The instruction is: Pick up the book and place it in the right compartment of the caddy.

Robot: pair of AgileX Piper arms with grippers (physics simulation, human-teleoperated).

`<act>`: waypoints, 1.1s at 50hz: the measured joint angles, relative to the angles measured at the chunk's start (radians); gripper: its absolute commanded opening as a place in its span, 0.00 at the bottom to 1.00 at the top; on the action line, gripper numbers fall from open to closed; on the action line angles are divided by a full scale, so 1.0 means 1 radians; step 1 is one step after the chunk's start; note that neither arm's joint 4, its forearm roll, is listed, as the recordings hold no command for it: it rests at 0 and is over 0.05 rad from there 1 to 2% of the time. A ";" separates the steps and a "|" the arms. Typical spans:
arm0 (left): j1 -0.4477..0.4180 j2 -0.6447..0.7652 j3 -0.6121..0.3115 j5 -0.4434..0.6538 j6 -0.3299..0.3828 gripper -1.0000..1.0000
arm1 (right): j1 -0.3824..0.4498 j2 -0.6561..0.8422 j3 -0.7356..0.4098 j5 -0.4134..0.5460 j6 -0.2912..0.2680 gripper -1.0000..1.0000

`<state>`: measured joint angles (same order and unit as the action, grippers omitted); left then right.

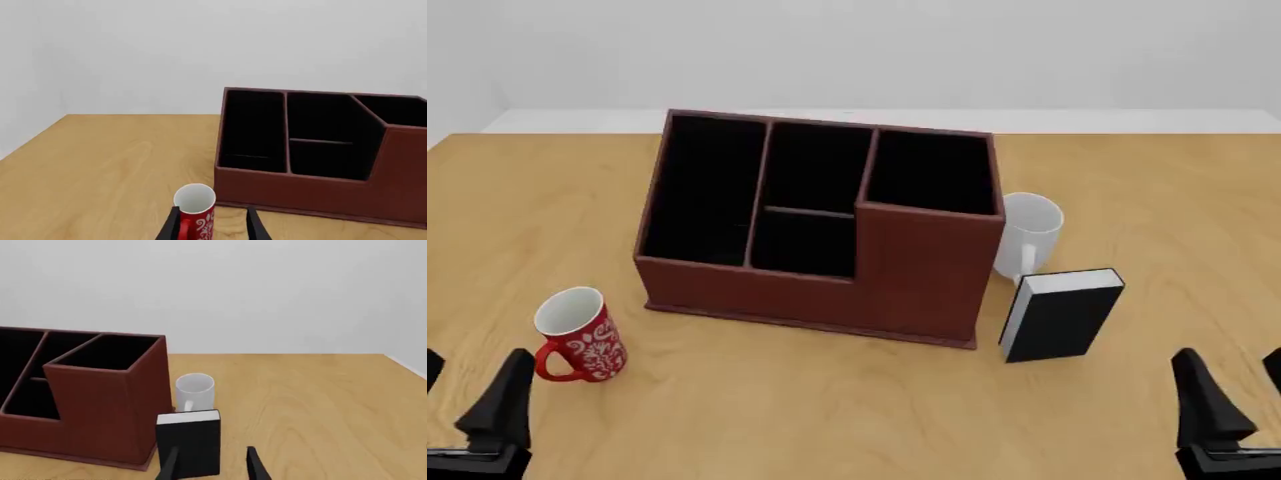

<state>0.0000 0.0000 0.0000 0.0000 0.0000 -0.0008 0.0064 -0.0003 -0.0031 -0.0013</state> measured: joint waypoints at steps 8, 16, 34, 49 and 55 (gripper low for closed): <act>0.000 0.000 0.000 0.000 0.000 1.00 | -0.006 0.013 -0.002 -0.010 -0.010 1.00; 0.000 0.000 0.000 0.000 0.000 1.00 | -0.021 0.038 -0.013 -0.013 -0.060 1.00; 0.000 0.000 0.000 0.000 0.000 1.00 | 0.003 0.192 -0.170 0.035 -0.279 1.00; 0.000 0.000 0.000 0.000 0.000 1.00 | 0.044 0.284 -0.286 0.061 -0.438 1.00; 0.000 0.000 0.000 0.000 0.000 1.00 | 0.090 0.318 -0.339 0.087 -0.506 1.00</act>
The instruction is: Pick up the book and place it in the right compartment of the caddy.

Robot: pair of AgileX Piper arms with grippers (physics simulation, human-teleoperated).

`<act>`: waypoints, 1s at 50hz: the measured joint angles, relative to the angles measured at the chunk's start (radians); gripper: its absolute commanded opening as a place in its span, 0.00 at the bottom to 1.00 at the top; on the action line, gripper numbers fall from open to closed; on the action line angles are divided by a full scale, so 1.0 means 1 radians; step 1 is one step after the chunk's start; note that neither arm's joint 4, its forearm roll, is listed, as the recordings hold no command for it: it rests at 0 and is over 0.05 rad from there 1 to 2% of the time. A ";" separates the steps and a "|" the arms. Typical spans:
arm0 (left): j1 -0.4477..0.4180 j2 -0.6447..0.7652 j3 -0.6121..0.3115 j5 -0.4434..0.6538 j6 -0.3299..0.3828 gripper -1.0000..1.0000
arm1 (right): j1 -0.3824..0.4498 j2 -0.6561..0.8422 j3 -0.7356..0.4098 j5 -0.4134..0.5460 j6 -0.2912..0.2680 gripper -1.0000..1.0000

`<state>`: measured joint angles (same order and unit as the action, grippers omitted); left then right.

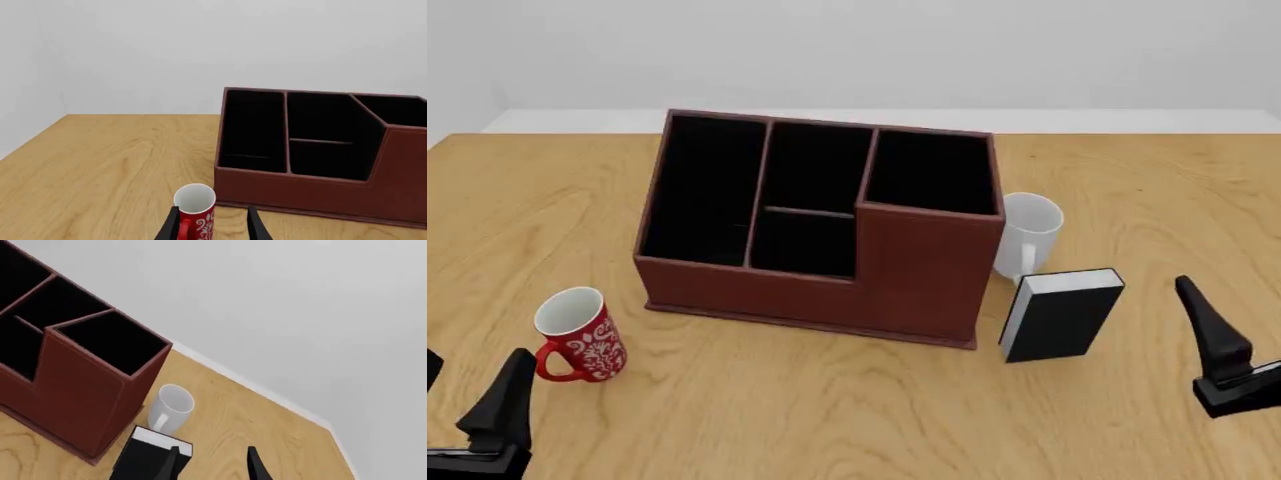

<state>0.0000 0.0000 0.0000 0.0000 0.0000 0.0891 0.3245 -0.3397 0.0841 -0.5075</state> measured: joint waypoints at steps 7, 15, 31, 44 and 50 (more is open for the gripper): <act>0.000 0.000 0.000 0.000 0.000 1.00 | 0.078 0.078 -0.087 0.058 -0.137 1.00; 0.000 0.000 0.000 0.000 0.000 1.00 | 0.170 0.155 -0.178 0.126 -0.300 1.00; 0.000 0.000 0.000 0.000 0.000 1.00 | 0.286 0.304 -0.327 0.273 -0.536 1.00; 0.000 0.000 0.000 0.000 0.000 1.00 | 0.286 0.461 -0.464 0.365 -0.651 1.00; 0.000 0.000 0.000 0.000 0.000 1.00 | 0.278 0.528 -0.520 0.399 -0.689 1.00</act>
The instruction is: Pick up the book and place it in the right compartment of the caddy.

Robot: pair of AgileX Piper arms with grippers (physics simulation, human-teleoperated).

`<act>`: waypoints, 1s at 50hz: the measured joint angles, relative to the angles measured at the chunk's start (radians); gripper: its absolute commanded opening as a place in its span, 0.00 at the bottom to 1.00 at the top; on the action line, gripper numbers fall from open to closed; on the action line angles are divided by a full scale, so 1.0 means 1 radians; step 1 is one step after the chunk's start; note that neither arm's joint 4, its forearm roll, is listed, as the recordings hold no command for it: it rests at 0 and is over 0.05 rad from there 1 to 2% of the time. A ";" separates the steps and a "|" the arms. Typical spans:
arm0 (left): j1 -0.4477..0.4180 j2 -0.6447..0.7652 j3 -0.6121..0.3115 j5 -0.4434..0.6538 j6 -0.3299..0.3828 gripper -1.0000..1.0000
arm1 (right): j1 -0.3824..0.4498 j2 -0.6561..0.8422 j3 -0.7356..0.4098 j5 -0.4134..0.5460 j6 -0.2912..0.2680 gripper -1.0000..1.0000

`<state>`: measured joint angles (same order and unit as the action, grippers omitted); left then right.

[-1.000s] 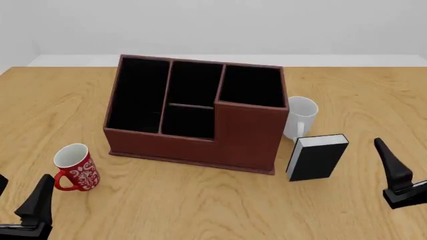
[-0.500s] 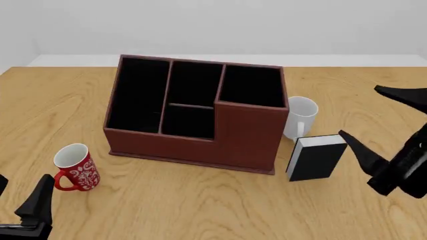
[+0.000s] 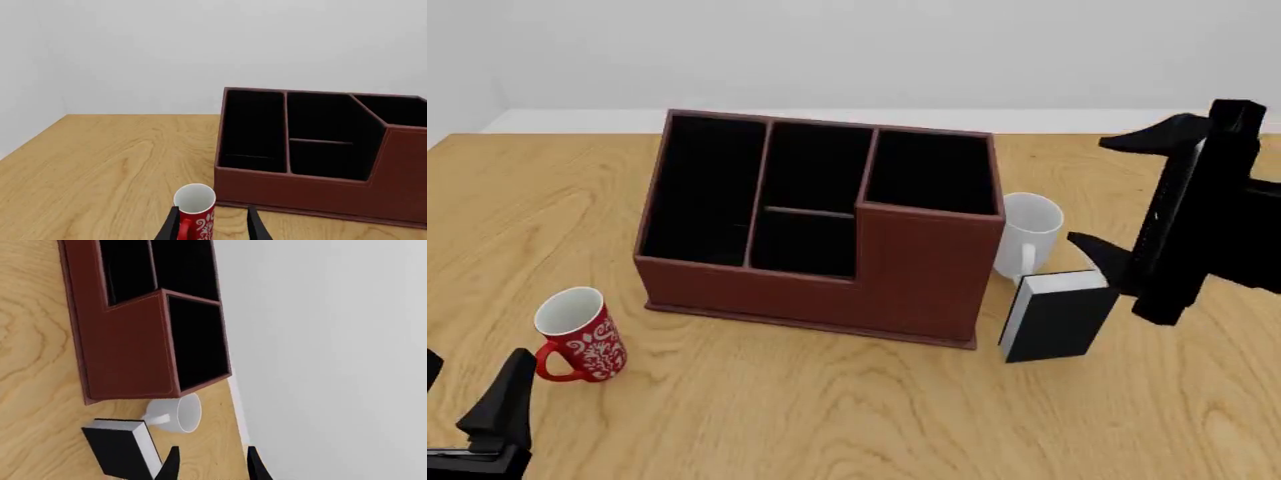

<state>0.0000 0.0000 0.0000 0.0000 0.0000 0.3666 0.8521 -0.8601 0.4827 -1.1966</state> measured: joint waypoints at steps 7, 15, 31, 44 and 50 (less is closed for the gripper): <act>0.000 0.000 0.000 0.000 0.000 1.00 | -0.009 0.067 -0.050 0.037 -0.038 1.00; 0.000 0.000 0.000 0.000 0.000 1.00 | -0.013 0.121 -0.086 0.091 -0.059 1.00; 0.000 0.000 0.000 0.000 0.000 1.00 | -0.049 0.178 -0.090 0.179 -0.084 1.00; 0.000 0.000 0.000 0.000 0.000 1.00 | -0.095 0.204 -0.061 0.217 -0.105 1.00; 0.000 0.000 0.000 0.000 0.000 1.00 | -0.115 0.215 -0.042 0.220 -0.116 1.00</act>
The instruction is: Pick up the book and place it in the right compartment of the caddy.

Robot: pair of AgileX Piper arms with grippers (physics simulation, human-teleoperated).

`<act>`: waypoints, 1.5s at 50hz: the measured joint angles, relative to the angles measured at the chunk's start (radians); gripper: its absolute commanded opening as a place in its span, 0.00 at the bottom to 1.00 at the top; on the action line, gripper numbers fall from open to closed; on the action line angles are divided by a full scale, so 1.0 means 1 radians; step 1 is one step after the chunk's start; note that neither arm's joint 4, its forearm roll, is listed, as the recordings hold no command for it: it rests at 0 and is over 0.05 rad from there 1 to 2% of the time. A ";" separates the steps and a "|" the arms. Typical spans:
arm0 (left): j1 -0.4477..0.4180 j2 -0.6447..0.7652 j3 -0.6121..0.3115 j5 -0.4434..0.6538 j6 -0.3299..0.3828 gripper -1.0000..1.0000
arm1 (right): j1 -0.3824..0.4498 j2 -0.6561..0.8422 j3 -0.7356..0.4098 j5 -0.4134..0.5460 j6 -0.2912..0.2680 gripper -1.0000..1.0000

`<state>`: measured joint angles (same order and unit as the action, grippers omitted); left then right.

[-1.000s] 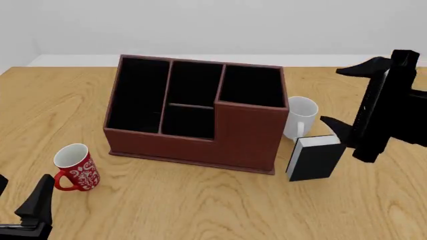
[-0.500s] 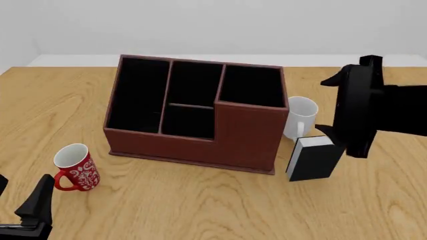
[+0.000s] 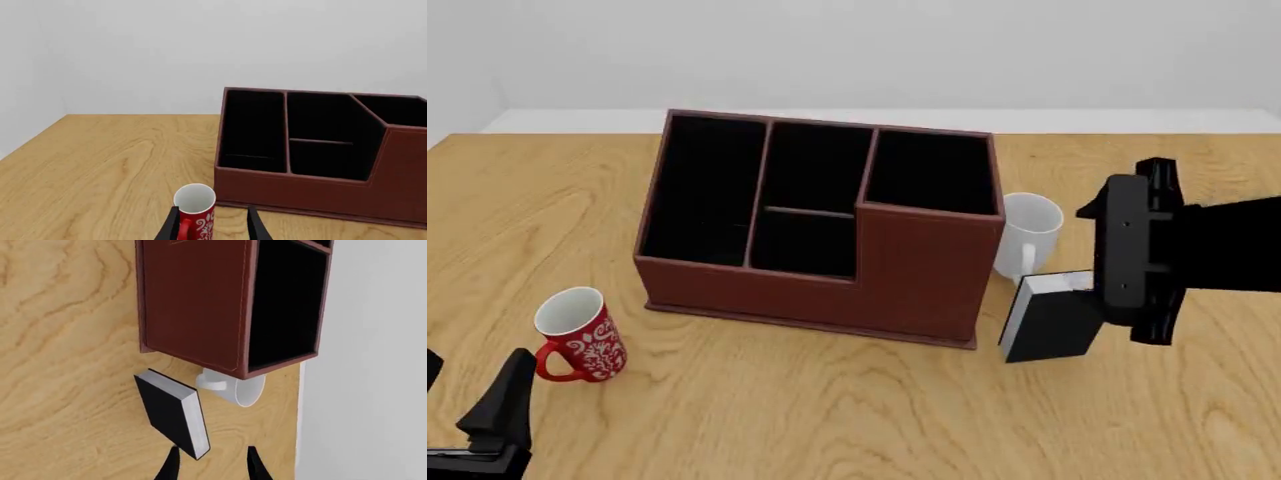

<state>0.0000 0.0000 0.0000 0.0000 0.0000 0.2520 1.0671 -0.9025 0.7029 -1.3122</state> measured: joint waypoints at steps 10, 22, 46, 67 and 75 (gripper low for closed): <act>0.000 0.000 0.000 0.000 0.000 1.00 | -0.021 0.016 0.027 -0.008 -0.012 1.00; 0.000 0.000 0.000 0.000 0.000 1.00 | -0.032 0.039 0.066 -0.042 -0.016 1.00; 0.000 0.000 0.000 0.000 0.000 1.00 | -0.052 0.106 0.081 -0.102 -0.022 1.00; 0.000 0.000 0.000 0.000 0.000 1.00 | -0.067 0.174 0.089 -0.161 -0.017 1.00; 0.000 0.000 0.000 0.000 0.000 1.00 | -0.069 0.196 0.095 -0.183 -0.010 1.00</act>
<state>0.0000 0.0000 0.0000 0.0000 0.0000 0.1832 1.2629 -0.8075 0.5196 -1.3225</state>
